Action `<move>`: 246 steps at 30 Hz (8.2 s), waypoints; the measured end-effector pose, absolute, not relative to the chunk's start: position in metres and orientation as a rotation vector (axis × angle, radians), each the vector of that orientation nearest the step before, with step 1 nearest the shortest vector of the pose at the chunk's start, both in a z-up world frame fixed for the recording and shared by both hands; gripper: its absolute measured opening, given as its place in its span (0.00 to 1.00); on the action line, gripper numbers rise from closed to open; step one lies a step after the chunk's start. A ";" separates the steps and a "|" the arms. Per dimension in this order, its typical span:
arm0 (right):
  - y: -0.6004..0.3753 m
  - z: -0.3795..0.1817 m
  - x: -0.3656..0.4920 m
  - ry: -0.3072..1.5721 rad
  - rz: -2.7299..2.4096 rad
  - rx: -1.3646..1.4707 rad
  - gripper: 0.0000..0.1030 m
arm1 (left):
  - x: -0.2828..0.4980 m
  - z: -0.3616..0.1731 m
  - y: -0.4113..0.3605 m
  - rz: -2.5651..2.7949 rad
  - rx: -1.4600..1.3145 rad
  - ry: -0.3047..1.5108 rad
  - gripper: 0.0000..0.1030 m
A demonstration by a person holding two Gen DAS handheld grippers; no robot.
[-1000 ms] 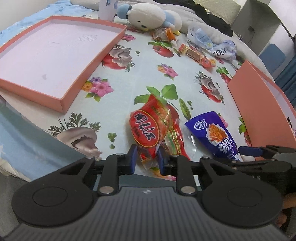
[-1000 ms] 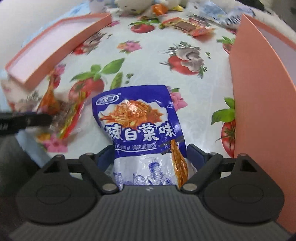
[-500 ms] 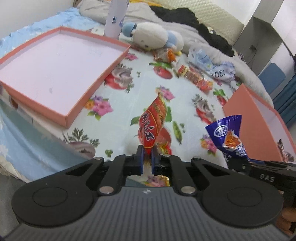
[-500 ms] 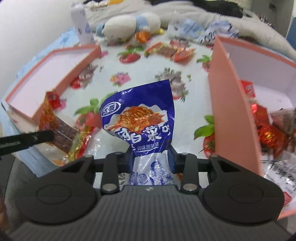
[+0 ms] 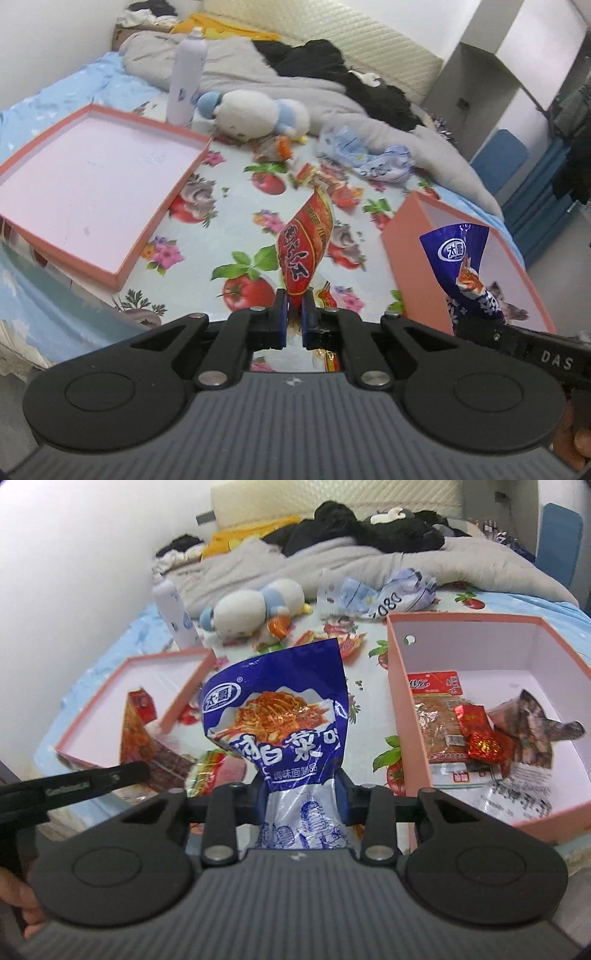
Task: Organize snacks
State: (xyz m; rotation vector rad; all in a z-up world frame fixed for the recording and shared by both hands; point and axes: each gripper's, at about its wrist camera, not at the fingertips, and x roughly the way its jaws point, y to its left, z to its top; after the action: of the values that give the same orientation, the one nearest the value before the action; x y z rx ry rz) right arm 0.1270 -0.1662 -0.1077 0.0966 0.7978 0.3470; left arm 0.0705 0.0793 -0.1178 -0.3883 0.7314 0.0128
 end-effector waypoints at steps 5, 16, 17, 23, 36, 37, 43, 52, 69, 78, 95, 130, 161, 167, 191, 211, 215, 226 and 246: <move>-0.181 -0.089 0.105 0.777 0.341 0.128 0.38 | 0.051 -0.098 0.067 -0.021 -0.411 0.705 0.08; -0.214 -0.067 0.075 0.716 0.247 0.135 0.38 | 0.037 -0.075 0.030 -0.139 -0.411 0.657 0.08; -0.217 -0.066 0.073 0.713 0.236 0.140 0.38 | 0.037 -0.073 0.025 -0.157 -0.403 0.656 0.08; -0.239 -0.061 0.065 0.689 0.188 0.177 0.38 | 0.046 -0.064 -0.011 -0.266 -0.364 0.662 0.08; -0.293 -0.078 0.118 0.737 0.081 0.226 0.38 | 0.126 -0.064 -0.075 -0.383 -0.312 0.719 0.08; -0.297 -0.080 0.127 0.741 0.079 0.231 0.38 | 0.136 -0.066 -0.079 -0.391 -0.311 0.730 0.08; -0.321 -0.098 0.172 0.781 0.053 0.270 0.38 | 0.195 -0.083 -0.107 -0.420 -0.320 0.790 0.08; -0.362 -0.134 0.229 0.852 -0.026 0.242 0.40 | 0.263 -0.122 -0.150 -0.449 -0.266 0.896 0.08; -0.384 -0.155 0.244 0.896 -0.055 0.294 0.69 | 0.285 -0.139 -0.171 -0.448 -0.239 0.949 0.49; -0.373 -0.119 0.205 0.786 -0.045 0.296 0.71 | 0.238 -0.099 -0.152 -0.448 -0.251 0.876 0.49; -0.318 -0.078 0.109 0.651 0.074 0.260 0.71 | 0.106 -0.051 -0.095 -0.383 -0.237 0.728 0.49; -0.213 -0.074 0.061 0.597 0.411 0.193 0.71 | 0.019 -0.038 0.019 -0.100 -0.261 0.616 0.49; -0.159 -0.129 0.239 0.719 0.415 0.182 0.57 | 0.242 -0.110 0.090 0.003 -0.279 0.735 0.65; -0.139 -0.157 0.296 0.759 0.386 0.195 0.51 | 0.314 -0.145 0.100 0.016 -0.254 0.746 0.74; -0.119 -0.243 0.441 0.801 0.109 0.362 0.43 | 0.505 -0.238 0.152 0.075 -0.423 0.695 0.79; -0.125 -0.234 0.433 0.840 0.140 0.408 0.03 | 0.510 -0.254 0.150 0.070 -0.397 0.792 0.57; -0.125 -0.223 0.412 0.835 0.156 0.399 0.03 | 0.483 -0.247 0.147 0.073 -0.404 0.818 0.57; -0.141 -0.206 0.316 0.847 0.181 0.388 0.03 | 0.357 -0.230 0.124 0.060 -0.407 0.877 0.57; -0.162 -0.194 0.164 0.907 0.207 0.353 0.03 | 0.160 -0.209 0.082 0.016 -0.403 0.915 0.57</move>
State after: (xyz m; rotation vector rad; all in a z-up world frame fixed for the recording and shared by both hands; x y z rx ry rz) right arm 0.1641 -0.1622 -0.1942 0.3532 0.9074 0.2066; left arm 0.1602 0.0821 -0.2094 -0.4029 0.9150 0.0157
